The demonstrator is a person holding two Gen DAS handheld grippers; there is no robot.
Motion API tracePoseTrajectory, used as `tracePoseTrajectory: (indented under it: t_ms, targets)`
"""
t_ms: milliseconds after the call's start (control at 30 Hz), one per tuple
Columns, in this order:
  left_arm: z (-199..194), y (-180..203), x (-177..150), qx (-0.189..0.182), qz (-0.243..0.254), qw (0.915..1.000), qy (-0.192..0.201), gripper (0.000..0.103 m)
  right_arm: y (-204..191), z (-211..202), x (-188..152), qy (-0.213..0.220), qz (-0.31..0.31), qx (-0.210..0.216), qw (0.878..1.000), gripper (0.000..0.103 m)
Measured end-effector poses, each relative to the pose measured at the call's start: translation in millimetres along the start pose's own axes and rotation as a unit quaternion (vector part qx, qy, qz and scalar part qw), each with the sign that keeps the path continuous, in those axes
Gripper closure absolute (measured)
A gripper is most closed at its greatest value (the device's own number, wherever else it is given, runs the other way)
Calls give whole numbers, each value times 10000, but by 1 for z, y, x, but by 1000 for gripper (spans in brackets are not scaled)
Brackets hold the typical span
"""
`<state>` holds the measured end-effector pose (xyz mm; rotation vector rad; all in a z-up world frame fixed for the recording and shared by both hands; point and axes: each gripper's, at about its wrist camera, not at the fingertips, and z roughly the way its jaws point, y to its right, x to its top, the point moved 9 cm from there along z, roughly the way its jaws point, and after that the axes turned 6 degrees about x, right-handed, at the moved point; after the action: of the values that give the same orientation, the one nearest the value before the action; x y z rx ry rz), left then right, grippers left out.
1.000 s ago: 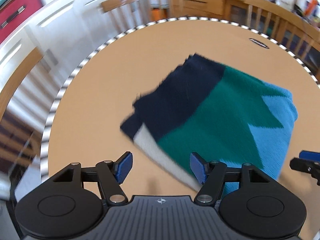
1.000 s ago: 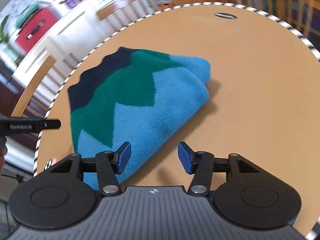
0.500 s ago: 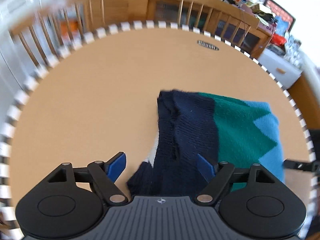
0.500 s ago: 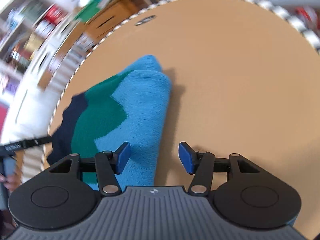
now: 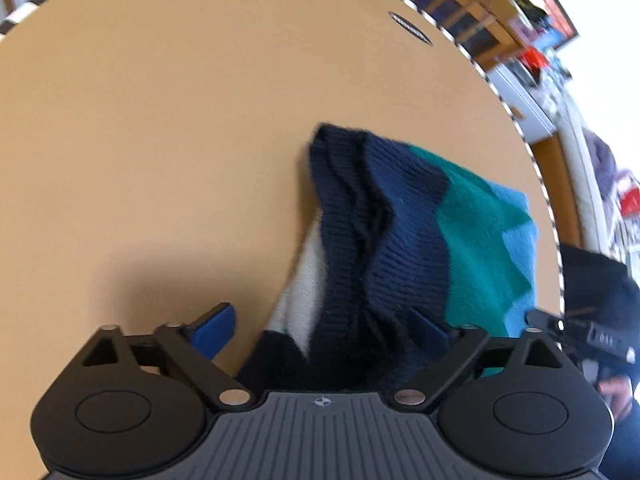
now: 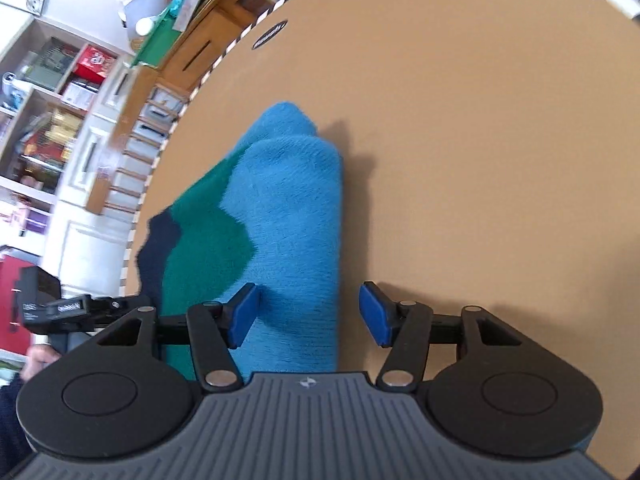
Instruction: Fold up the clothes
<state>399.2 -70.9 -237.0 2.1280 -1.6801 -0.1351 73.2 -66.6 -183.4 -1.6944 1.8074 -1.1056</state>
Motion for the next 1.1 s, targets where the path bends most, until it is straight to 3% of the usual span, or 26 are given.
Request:
tracePoseTrajectory:
  t_ms: [100,133,167,200,233,300,367,400,433,467,600,833,967,1100]
  targets:
    - [8,18,-13,-559,16,9979,-330,4,0,8,-1,-195,284,318,9989,45]
    - [10,20,-17,-611,42,9975,-357,11,0,8,-1,-218,308,347,9987,45]
    - [11,21,-20,-696,-27,9967,-410,23,0,7,0,-259,333,388,9984,45]
    - [15,19,-25,-790,-219,9954,-506,56,1,7,0,-285,390,436,9979,45]
    - [21,14,-31,-950,-628,9913,-652,62,3,6,1,-279,489,488,9972,45]
    - [30,12,-40,-1323,-1016,9833,-726,65,4,5,1,-241,635,565,9961,44]
    - [34,14,-46,-1417,-1104,9813,-690,65,2,6,1,-202,651,609,9958,36]
    - [35,15,-49,-1421,-1168,9810,-618,65,1,7,1,-172,590,533,9967,42]
    - [35,16,-51,-1421,-1224,9810,-502,66,0,8,0,-136,391,264,9988,76]
    - [34,18,-53,-1445,-1258,9808,-372,67,-2,9,0,-102,227,80,9997,79]
    - [19,31,-57,-1689,-1304,9770,38,70,-25,-5,5,75,17,242,9997,81]
    - [-10,59,-36,-1799,-1043,9778,266,70,-58,-24,28,242,-323,261,9988,81]
    - [-48,77,-2,-1755,-821,9802,415,70,-72,-37,65,424,-507,311,9973,81]
    - [-75,109,54,-1543,-432,9850,645,70,-85,-44,121,670,-804,225,9943,81]
